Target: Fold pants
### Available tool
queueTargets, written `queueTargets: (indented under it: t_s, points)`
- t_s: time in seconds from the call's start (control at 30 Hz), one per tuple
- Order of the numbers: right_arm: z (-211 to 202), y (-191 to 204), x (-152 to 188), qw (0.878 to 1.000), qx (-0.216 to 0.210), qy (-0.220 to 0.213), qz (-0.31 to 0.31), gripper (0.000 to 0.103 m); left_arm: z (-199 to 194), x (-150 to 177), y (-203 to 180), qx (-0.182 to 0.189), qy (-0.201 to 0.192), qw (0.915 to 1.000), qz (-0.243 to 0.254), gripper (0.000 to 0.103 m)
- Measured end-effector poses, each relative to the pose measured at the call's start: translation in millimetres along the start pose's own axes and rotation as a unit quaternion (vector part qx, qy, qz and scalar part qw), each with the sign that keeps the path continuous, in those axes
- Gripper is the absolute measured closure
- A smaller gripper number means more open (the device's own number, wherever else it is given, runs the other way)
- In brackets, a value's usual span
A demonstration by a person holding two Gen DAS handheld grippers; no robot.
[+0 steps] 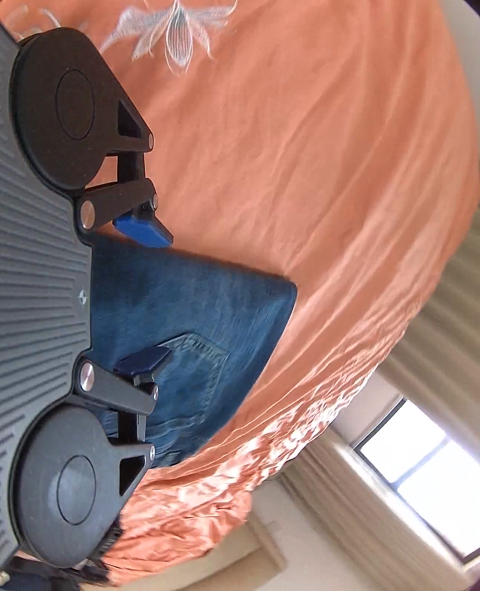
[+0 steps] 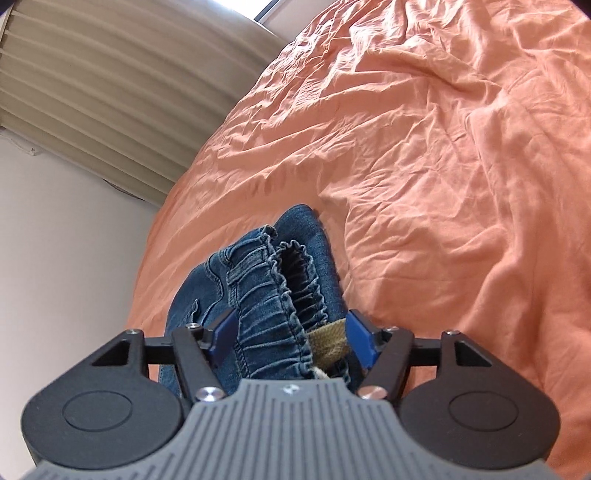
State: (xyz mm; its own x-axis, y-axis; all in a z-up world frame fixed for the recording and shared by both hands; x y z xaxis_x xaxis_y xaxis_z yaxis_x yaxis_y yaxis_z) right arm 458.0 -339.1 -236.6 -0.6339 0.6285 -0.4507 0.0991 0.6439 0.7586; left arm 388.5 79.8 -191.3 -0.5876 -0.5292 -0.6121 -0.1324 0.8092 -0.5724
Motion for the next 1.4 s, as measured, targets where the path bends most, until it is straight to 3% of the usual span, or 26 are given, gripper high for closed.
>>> queueTargets:
  t_s: [0.13,0.2,0.33,0.43,0.53,0.67,0.77,0.8,0.97,1.13,1.4]
  points:
    - [25.2,-6.2,-2.9,1.0,-0.006,0.026,0.003,0.041,36.1,-6.2,17.4,0.011,0.011,0.9989,-0.044,0.03]
    - [36.0,-13.7,-1.2,0.999,-0.008,0.04,0.018,0.032,52.9,-3.0,23.1,0.017,0.027,0.9984,-0.047,0.032]
    - [48.2,-23.0,3.9,0.995,-0.036,0.06,0.064,0.03,65.2,2.5,28.8,0.073,0.013,0.9948,-0.07,0.032]
    - [56.5,-19.7,6.9,0.994,-0.054,0.072,0.061,0.031,74.6,0.3,29.5,0.096,0.018,0.9903,-0.099,0.035]
    - [61.8,-14.9,11.2,0.994,-0.057,0.073,0.05,0.041,81.9,-2.8,30.4,0.105,0.026,0.9875,-0.115,0.041]
    - [67.5,-13.3,14.2,0.995,-0.056,0.071,0.052,0.051,89.8,0.8,38.2,0.111,0.032,0.9855,-0.124,0.065]
    - [65.4,-8.9,16.2,0.996,-0.051,0.068,0.042,0.063,92.5,3.0,42.7,0.114,0.034,0.9827,-0.142,0.072]
    - [64.1,-4.5,16.2,0.996,-0.049,0.064,0.031,0.067,93.0,3.5,41.2,0.111,0.036,0.9826,-0.144,0.078]
    - [41.7,11.6,15.0,0.997,-0.063,0.033,-0.013,0.08,83.1,3.1,29.0,0.095,0.011,0.9895,-0.109,0.094]
    - [22.5,30.5,11.6,0.997,-0.065,0.015,-0.024,0.085,63.1,-2.8,15.9,0.095,-0.015,0.991,-0.093,0.097]
    - [-32.0,122.1,14.3,0.991,-0.082,-0.001,-0.106,0.087,6.5,-15.1,-5.1,0.119,-0.038,0.9891,-0.077,0.098]
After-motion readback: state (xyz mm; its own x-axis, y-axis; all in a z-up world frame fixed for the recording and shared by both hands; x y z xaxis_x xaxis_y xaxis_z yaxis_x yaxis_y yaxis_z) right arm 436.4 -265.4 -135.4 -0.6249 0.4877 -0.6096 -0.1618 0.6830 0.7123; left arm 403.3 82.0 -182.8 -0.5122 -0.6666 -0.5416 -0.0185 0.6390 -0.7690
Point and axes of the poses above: each gripper's, at about its wrist camera, not at the fingertips, and z roughly the way its jaws point, y to its left, x to its underside, the point moved 10 cm from there along z, roughly the way its jaws point, and after that the axes turned 11 degrees about -y, right-handed, at the moved point
